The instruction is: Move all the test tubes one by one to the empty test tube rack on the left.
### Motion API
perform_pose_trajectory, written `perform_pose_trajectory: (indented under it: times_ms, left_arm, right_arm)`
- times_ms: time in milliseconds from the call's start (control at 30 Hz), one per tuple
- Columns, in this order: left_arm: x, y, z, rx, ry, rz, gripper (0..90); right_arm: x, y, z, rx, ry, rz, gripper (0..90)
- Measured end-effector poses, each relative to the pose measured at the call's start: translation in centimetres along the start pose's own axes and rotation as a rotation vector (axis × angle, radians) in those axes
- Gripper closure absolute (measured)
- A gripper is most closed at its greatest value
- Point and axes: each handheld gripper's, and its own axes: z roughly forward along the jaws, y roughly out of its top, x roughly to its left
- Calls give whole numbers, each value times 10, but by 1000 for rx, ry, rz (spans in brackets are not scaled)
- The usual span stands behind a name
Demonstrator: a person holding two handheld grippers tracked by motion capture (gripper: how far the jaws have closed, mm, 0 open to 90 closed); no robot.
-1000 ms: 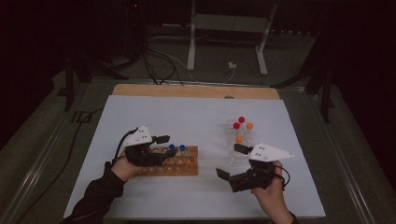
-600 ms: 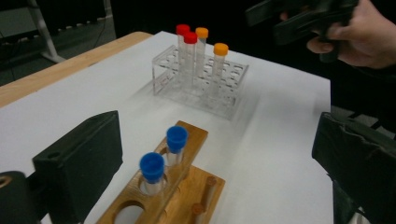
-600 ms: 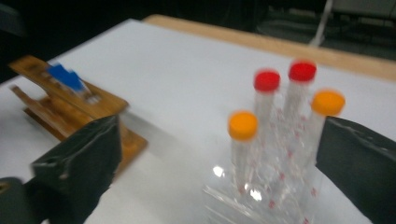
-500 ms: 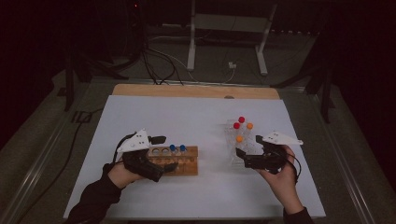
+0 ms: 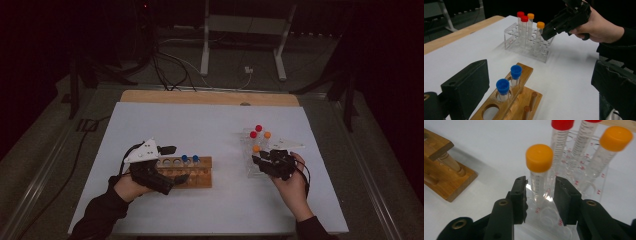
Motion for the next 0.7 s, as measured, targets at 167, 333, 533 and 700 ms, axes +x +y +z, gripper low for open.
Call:
perform_pose_trajectory:
  times_ms: [167,333,533,700]
  left_arm:
    - [0,0,0,3,1,1,25]
    - [1,1,0,9,0,-1,25]
    - [0,1,1,19,-5,-1,25]
    - [-3,4,1,17,-15,6,25]
  right_arm:
    - [3,3,7,18,-11,-10,709]
    - [5,5,8,19,-28,-23,754]
    - [6,11,-8,-45,-34,-36,756]
    - [15,22,-36,-132,-59,-77,756]
